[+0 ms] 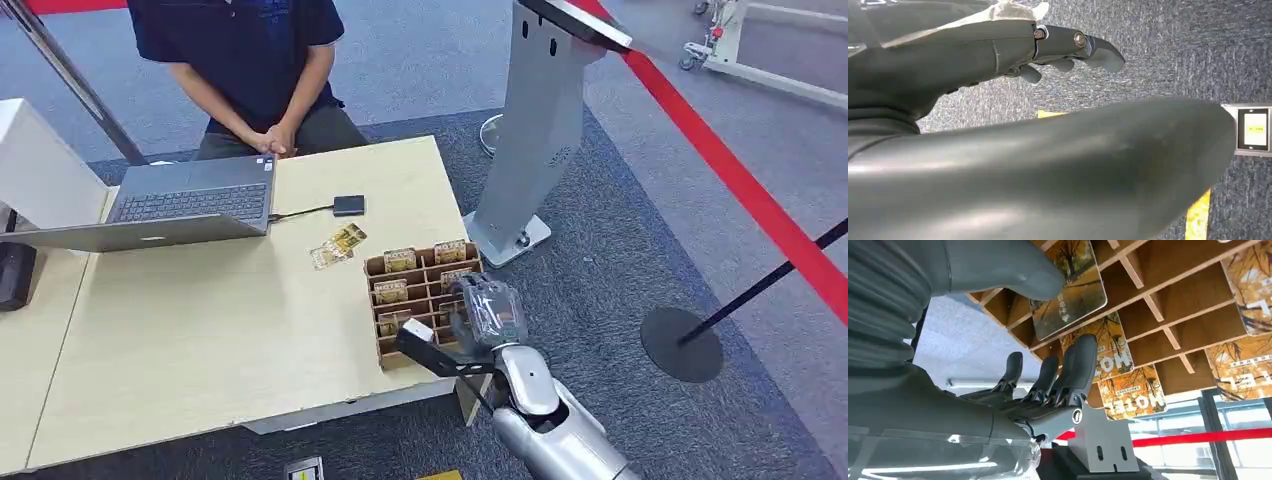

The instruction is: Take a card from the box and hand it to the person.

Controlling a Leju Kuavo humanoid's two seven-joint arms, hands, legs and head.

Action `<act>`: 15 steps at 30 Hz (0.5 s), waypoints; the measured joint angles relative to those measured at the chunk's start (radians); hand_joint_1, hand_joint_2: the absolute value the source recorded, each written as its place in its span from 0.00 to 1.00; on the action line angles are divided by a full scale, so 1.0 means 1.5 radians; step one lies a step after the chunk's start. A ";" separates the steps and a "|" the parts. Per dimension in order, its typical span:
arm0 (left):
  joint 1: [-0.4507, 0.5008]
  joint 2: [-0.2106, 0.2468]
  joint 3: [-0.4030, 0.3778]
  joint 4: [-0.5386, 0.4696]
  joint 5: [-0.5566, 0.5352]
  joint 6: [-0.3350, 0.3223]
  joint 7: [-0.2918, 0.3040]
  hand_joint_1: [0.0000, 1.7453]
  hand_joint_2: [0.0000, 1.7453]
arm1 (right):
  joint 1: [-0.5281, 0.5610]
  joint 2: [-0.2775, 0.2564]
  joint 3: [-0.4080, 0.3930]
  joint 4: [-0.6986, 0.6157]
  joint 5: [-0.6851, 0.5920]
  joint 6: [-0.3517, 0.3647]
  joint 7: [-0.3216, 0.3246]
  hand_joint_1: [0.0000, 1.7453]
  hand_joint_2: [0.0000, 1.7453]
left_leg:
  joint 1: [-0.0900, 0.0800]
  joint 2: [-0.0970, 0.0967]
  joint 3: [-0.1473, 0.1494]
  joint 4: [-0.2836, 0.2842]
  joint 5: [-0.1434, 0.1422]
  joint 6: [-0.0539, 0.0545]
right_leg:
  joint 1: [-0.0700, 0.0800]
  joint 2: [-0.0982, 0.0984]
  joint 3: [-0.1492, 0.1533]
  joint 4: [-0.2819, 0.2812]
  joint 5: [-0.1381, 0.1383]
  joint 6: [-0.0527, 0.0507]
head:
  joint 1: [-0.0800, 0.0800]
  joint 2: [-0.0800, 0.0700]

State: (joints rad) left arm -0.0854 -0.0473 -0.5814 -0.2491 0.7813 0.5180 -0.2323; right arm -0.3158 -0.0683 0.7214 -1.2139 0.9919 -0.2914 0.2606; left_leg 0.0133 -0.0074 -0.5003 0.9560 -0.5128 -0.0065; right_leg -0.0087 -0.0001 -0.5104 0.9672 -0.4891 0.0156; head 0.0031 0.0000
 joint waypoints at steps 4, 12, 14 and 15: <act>0.000 0.001 -0.007 0.000 0.005 0.000 -0.005 0.00 0.00 | 0.005 -0.003 0.000 -0.009 0.006 0.008 0.001 0.58 1.00 | 0.000 0.000 0.000 0.000 0.000 0.000 | 0.000 0.000 0.000 0.000 0.000 0.000 | 0.000 0.000; 0.000 0.001 -0.010 0.000 0.008 0.002 -0.005 0.00 0.00 | 0.008 -0.004 0.000 -0.012 0.007 0.014 -0.001 0.60 1.00 | 0.000 0.000 0.000 0.000 0.000 0.000 | 0.000 0.000 0.000 0.000 0.000 0.000 | 0.000 0.000; 0.000 0.001 -0.010 0.000 0.008 0.003 -0.004 0.00 0.00 | 0.008 -0.004 0.000 -0.012 0.007 0.016 -0.002 0.61 1.00 | 0.000 0.000 0.000 0.000 0.000 0.000 | 0.000 0.000 0.000 0.000 0.000 0.000 | 0.000 0.000; 0.000 0.001 -0.010 0.000 0.010 0.004 -0.004 0.00 0.00 | 0.008 -0.004 0.000 -0.012 0.007 0.017 -0.003 0.59 1.00 | 0.000 0.000 0.000 0.000 0.000 0.000 | 0.000 0.000 0.000 0.000 0.000 0.000 | 0.000 0.000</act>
State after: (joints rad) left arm -0.0856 -0.0458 -0.5966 -0.2491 0.7958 0.5234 -0.2377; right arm -0.3035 -0.0736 0.7214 -1.2325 1.0021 -0.2659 0.2560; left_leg 0.0133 -0.0074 -0.5004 0.9560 -0.5129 -0.0065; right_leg -0.0087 -0.0001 -0.5104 0.9672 -0.4891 0.0156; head 0.0031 0.0000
